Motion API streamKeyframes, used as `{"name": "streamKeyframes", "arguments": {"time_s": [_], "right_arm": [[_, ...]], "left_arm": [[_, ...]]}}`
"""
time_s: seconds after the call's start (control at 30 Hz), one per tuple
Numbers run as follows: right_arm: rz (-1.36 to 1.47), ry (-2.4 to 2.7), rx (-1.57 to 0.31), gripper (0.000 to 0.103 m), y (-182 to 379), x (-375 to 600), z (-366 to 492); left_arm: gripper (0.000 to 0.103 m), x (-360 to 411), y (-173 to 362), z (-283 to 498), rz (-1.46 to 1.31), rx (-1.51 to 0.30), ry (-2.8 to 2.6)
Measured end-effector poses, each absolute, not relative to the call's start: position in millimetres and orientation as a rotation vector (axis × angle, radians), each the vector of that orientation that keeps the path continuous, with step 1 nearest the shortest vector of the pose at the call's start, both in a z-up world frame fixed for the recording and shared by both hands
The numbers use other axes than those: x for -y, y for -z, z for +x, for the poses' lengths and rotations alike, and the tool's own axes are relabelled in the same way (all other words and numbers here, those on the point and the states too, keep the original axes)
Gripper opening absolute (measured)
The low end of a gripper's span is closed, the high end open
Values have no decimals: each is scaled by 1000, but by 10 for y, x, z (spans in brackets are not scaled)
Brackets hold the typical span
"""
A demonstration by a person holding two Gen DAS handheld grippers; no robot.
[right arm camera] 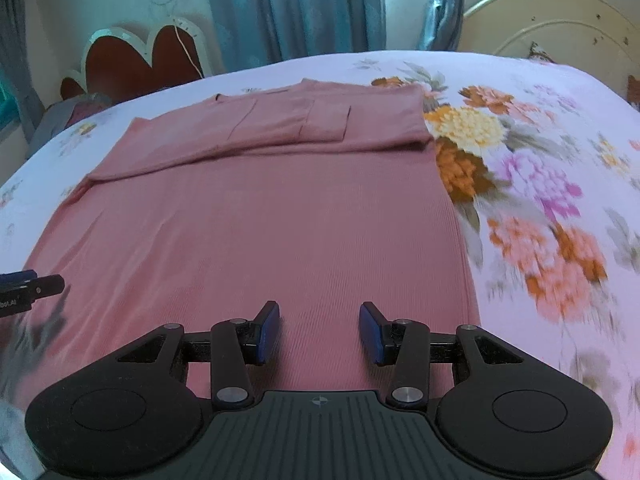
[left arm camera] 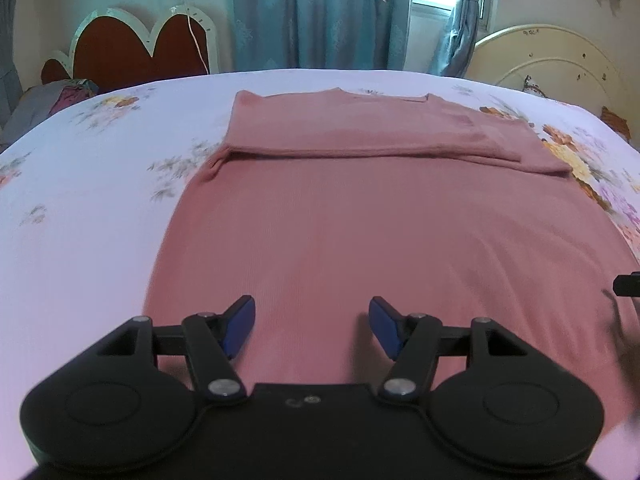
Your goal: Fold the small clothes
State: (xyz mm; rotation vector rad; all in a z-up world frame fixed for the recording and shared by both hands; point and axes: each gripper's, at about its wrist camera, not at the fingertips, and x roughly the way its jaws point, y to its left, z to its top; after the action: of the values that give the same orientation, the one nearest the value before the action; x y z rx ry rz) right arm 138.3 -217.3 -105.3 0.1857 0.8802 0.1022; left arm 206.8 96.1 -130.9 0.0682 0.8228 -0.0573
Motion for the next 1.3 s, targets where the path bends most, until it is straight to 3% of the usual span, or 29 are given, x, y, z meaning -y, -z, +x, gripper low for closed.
{"name": "streamKeyframes", "arguments": {"time_s": [1.1,1.13,1.17,1.2,1.3], "right_arm": [[213,106,-922,45,1132,2518,610],[214,108,-922,54,1134,2517,600],[216,114,-921,71,1130,2512,586],[221,116,-910,76,1117,2511,559],[227,90,-912,77,1121,2491,527]], "left_arm": [[69,-1525,1335,1420,-18,-887,-4],[69,-1558,1344,1411,-41,-897,-5],[69,-1594,1346,1389,-61,-899,-14],[69,-1622,1343,1363,-67,-896,-27],[69,-1659,1357,1318,-62,-897,-25]]}}
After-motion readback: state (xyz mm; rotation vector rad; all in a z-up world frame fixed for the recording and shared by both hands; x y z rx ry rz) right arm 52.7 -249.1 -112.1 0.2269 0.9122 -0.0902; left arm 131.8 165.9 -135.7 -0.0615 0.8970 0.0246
